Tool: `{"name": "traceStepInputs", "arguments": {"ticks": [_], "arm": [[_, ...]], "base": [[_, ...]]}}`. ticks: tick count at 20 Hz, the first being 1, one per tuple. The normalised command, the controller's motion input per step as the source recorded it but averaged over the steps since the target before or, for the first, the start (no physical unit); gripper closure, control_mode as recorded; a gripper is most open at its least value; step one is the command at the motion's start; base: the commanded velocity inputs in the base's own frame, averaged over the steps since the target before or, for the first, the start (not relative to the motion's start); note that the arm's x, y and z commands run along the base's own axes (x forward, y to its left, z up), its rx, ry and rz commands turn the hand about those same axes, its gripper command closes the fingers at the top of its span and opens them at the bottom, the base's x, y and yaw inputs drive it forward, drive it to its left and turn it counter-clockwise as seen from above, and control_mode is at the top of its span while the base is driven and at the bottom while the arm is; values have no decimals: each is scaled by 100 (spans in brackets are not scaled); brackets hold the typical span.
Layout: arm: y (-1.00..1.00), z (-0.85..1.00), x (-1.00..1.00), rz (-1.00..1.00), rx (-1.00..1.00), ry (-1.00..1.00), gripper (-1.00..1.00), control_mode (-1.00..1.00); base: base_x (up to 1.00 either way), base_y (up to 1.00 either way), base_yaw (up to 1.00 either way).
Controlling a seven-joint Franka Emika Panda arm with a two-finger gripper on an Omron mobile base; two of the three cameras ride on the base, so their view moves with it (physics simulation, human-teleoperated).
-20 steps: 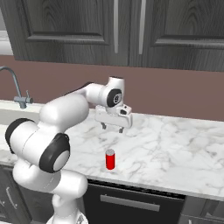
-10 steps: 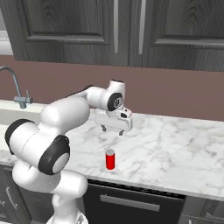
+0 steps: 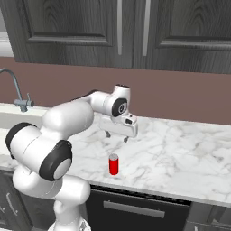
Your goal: Four empty soda cans are scattered around the kitchen. Gather all the cans and cluster them next to the stove for recycling.
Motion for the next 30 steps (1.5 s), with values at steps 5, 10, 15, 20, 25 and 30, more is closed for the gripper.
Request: {"name": "traceStepInputs", "arguments": {"ticks": [5,10,15,20,25,30], "arm": [[-11,-10,-19,0,0,0,-100,-100],[-6,-11,-16,0,0,0,-100,-100],[0,-14,-12,0,-1,0,-100,-100],[0,-15,-11,0,-2,0,-100,-100],[0,-13,-12,0,-1,0,-100,-100],[0,-12,-10,0,0,0,-100,-100]], "base": [[0,0,0],[0,0,0],[0,0,0],[0,0,0],[0,0,0],[0,0,0]]}}
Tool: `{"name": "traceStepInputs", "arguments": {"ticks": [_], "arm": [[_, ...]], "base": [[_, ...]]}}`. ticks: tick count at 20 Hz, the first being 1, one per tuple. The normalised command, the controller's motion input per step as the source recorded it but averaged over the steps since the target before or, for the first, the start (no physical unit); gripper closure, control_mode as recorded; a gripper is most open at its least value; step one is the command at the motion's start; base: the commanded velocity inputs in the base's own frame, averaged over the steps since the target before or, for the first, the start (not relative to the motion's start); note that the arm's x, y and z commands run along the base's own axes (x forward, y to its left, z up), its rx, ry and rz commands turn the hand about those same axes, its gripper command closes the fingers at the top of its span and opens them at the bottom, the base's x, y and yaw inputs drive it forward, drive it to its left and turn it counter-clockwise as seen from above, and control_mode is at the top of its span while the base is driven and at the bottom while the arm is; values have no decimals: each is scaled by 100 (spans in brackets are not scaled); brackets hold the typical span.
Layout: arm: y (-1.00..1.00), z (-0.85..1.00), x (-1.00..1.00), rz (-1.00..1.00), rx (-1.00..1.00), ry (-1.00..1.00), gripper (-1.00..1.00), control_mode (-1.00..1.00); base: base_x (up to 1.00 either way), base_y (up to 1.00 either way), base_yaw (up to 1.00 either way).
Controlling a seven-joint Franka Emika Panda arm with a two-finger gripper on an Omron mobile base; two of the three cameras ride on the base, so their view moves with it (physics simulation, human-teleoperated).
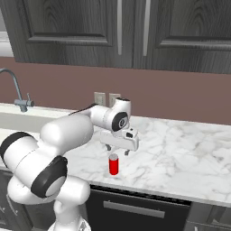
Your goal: Four empty soda cans are scattered around the kitchen. Gather all the cans and cluster them next to the stove for recycling.
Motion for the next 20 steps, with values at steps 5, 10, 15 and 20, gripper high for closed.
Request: {"name": "traceStepInputs", "arguments": {"ticks": [5,10,15,20], "arm": [[0,-10,-9,0,0,0,-100,-100],[0,-9,-5,0,0,0,-100,-100],[0,-9,0,0,0,0,-100,-100],[0,-8,0,0,0,0,-100,-100]], "base": [[0,0,0],[0,0,0],[0,0,0],[0,0,0]]}}
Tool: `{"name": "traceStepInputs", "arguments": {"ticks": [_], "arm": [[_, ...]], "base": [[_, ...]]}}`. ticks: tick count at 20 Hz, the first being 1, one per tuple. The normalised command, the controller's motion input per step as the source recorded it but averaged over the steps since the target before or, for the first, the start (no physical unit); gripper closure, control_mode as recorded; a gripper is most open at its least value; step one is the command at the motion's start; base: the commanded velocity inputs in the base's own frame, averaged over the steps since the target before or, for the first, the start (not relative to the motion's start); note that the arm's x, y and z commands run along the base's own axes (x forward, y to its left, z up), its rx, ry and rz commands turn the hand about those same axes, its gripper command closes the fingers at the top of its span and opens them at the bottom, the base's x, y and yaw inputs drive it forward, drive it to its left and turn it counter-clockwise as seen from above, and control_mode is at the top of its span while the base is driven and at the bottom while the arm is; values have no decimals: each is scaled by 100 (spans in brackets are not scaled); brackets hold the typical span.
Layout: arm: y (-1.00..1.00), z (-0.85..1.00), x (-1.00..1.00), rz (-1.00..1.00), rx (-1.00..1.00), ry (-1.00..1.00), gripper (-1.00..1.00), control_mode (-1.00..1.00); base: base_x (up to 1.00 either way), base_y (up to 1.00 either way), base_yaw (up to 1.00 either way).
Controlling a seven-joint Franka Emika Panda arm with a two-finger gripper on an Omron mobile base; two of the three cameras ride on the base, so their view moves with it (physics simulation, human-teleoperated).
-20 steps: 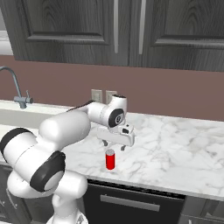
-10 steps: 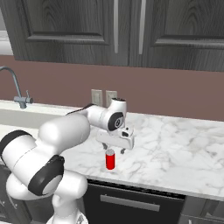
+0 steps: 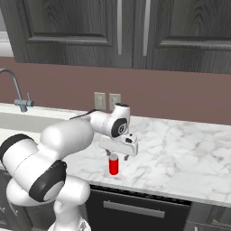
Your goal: Four empty soda cans are scattered around the kitchen. Gather all the cans and cluster them next to the stove for recycling.
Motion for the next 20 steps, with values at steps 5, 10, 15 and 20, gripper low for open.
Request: {"name": "traceStepInputs", "arguments": {"ticks": [5,10,15,20], "arm": [[0,0,-2,0,0,0,-100,-100],[1,0,-6,-1,0,-1,-100,-100],[11,0,-15,-2,0,-5,-100,-100],[19,0,-10,-2,0,-6,-100,-100]], "base": [[0,0,0],[0,0,0],[0,0,0],[0,0,0]]}}
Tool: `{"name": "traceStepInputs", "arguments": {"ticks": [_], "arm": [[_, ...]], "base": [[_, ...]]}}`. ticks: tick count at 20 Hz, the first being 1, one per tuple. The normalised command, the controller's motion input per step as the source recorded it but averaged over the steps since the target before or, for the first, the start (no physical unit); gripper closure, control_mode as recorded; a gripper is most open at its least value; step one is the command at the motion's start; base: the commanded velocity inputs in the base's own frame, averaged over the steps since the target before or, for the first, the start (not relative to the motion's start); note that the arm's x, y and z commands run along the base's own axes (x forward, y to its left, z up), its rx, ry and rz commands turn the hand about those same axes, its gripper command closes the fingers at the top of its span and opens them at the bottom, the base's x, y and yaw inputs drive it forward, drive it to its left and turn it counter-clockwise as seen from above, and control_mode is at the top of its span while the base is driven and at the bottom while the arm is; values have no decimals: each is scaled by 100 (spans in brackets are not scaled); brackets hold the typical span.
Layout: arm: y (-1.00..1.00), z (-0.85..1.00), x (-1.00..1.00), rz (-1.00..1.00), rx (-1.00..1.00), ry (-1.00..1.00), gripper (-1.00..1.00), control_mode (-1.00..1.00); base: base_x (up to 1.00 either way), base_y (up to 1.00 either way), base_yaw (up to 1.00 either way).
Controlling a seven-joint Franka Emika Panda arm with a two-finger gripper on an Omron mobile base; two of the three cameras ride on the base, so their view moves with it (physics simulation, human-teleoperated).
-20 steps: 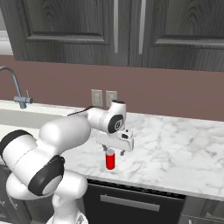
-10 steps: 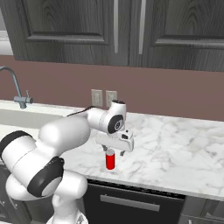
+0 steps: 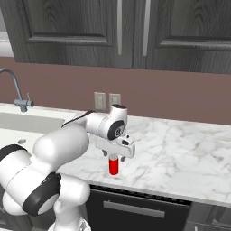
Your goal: Four empty soda cans are scattered around the kitchen. Gather all the cans and cluster them next to the stove for recycling.
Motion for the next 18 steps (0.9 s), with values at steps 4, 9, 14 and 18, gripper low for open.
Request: {"name": "traceStepInputs", "arguments": {"ticks": [4,9,14,18], "arm": [[11,-1,-2,-2,0,0,-100,-100],[2,-13,1,-2,0,0,-100,-100],[0,-15,3,-2,0,0,-100,-100],[0,-11,0,-1,0,0,100,-100]], "base": [[0,0,0],[0,0,0],[0,0,0],[0,0,0]]}}
